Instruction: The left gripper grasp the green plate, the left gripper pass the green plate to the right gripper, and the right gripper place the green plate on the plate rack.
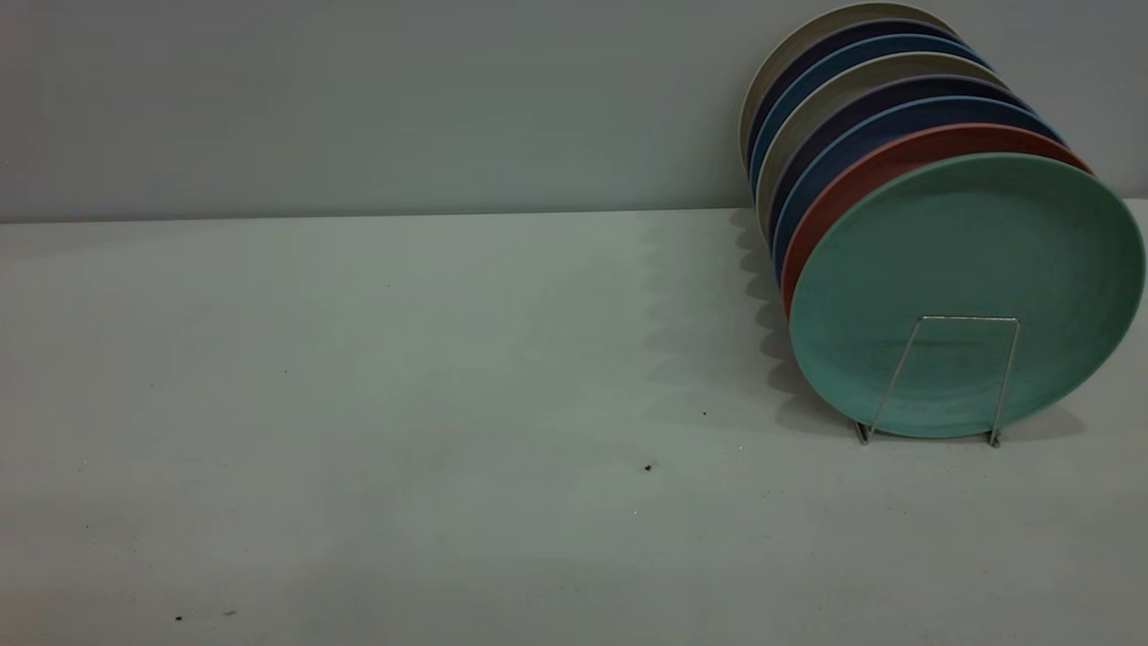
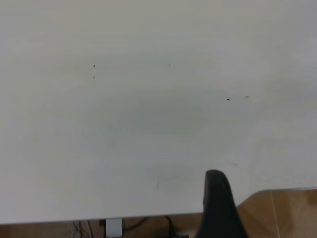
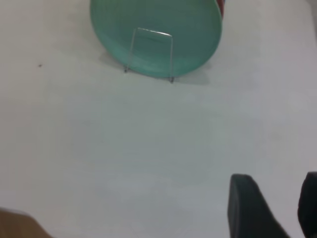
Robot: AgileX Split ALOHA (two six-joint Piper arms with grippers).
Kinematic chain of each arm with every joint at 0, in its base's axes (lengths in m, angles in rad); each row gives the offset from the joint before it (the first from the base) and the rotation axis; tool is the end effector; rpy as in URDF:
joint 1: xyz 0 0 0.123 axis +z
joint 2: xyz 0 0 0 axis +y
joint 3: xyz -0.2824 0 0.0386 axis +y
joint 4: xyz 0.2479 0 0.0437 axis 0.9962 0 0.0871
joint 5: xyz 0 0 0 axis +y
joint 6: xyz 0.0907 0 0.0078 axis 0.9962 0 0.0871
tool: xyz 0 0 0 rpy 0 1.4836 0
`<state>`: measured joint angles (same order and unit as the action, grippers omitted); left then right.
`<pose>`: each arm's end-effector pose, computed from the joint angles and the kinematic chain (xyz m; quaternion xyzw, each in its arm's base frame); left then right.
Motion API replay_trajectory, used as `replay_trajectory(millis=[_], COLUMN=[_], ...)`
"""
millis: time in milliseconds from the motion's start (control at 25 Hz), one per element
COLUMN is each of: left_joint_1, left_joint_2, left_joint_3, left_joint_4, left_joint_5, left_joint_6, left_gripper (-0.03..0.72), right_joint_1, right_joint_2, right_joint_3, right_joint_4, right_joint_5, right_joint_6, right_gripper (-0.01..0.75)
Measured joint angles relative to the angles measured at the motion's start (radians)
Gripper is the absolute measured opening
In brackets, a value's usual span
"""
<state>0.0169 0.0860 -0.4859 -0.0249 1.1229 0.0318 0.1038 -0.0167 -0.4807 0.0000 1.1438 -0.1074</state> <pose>0.0065 -0.0019 0.2683 0.0069 0.8926 -0.0015 0.4508 -0.0088 -0.0009 0.2652 -0.0922 0.8699 -0.0009 0.4845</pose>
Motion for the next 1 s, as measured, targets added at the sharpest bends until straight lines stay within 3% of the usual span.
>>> replay_trajectory(millis=[240, 1000], left_joint_1=[0.0, -0.003], left_joint_2=[-0.103, -0.108], left_joint_3=[0.0, 0.0], left_joint_4=[0.001, 0.002], left_joint_5=[0.005, 0.007], left_joint_6=[0.0, -0.001], left_gripper=[0.526, 0.526], right_joint_1=[-0.064, -0.067], right_joint_2=[-0.002, -0.002], right_joint_3=[0.0, 0.0], right_joint_4=[0.0, 0.0], right_joint_5=[0.0, 0.0], right_joint_6=[0.0, 0.0], right_gripper=[0.266, 0.266])
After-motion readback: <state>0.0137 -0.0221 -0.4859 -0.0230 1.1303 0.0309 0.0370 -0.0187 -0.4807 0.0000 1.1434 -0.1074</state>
